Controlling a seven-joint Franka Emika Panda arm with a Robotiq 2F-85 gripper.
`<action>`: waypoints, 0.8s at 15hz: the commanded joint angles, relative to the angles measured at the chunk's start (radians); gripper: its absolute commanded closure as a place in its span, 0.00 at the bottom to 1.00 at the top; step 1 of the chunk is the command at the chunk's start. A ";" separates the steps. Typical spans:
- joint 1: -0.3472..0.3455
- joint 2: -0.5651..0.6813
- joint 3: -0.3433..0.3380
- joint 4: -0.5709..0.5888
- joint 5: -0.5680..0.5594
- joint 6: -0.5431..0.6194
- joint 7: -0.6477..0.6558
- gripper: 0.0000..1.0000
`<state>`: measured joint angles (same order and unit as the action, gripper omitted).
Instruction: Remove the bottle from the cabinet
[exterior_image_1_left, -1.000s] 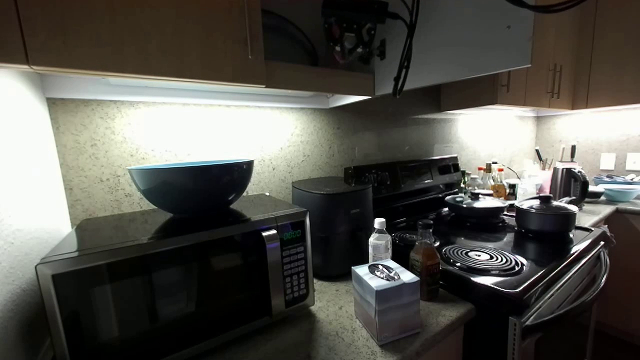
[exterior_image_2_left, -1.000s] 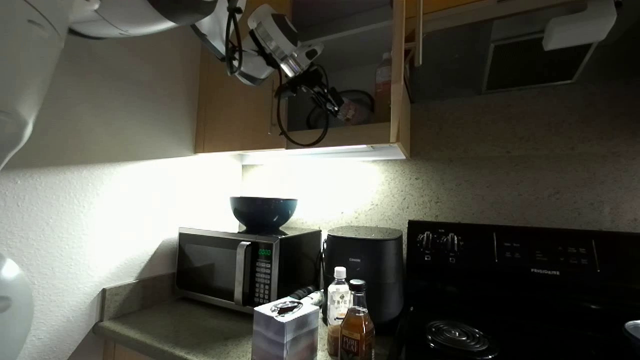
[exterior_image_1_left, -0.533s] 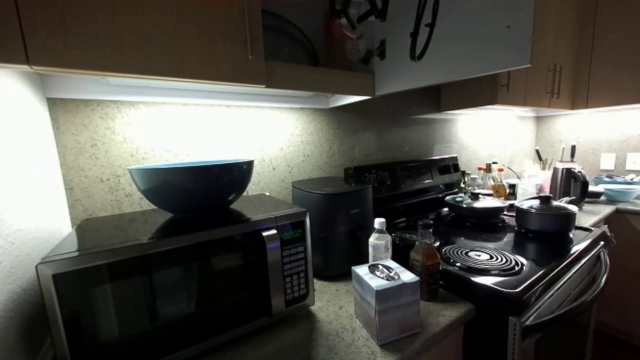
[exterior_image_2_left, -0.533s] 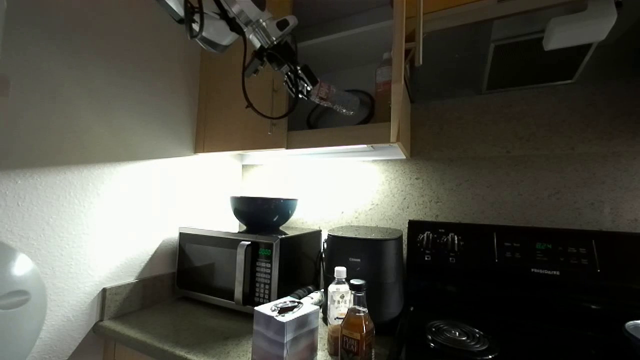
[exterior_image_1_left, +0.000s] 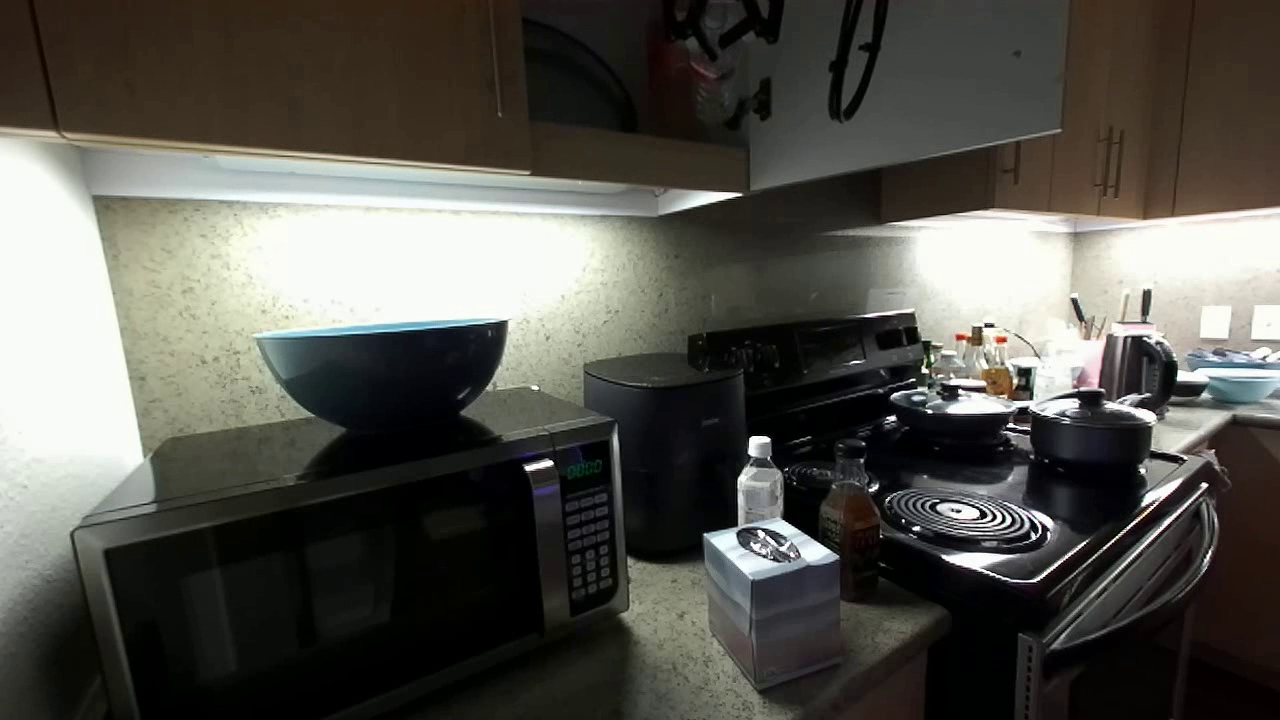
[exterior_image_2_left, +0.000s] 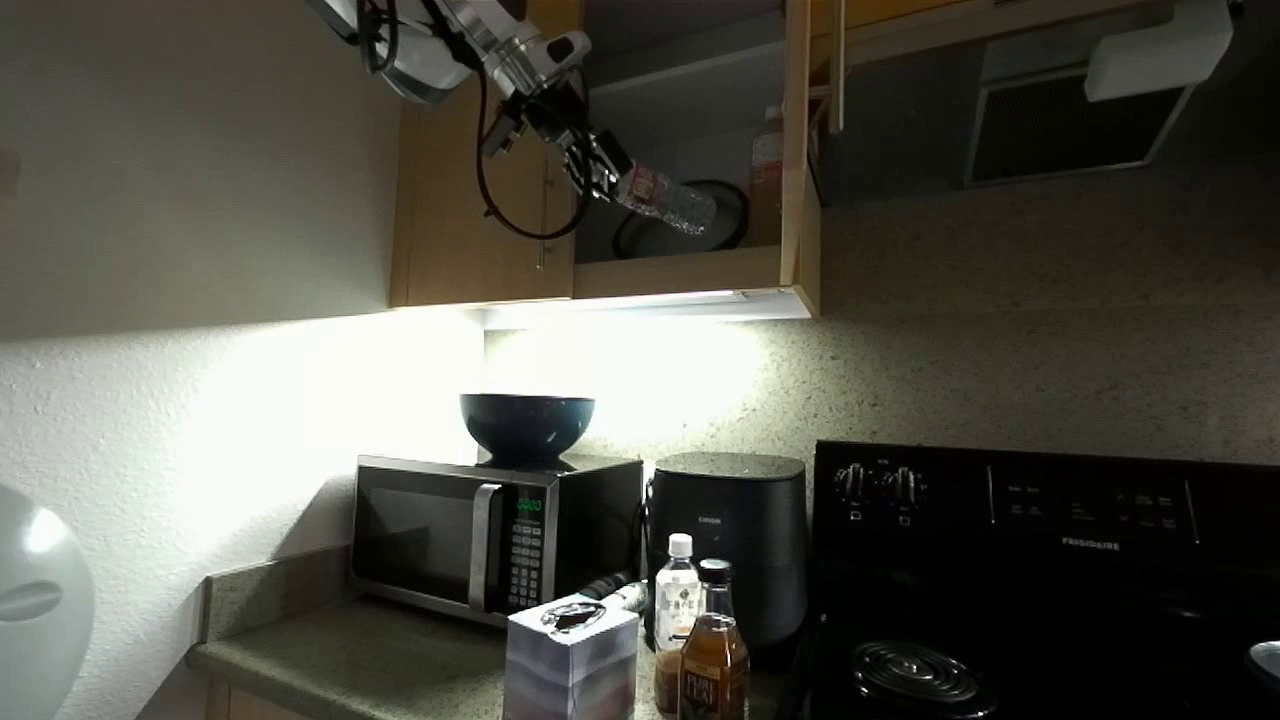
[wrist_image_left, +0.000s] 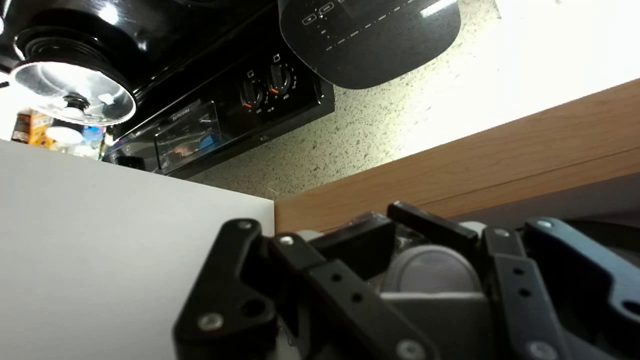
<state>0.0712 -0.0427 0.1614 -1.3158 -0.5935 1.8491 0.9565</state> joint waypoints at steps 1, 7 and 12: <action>0.000 0.000 0.000 0.000 0.000 0.000 0.000 0.95; 0.044 -0.027 0.026 -0.072 0.264 0.153 -0.052 0.94; 0.087 -0.054 0.031 -0.146 0.567 0.238 -0.122 0.93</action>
<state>0.1499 -0.0468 0.1988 -1.3831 -0.1889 2.0380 0.9118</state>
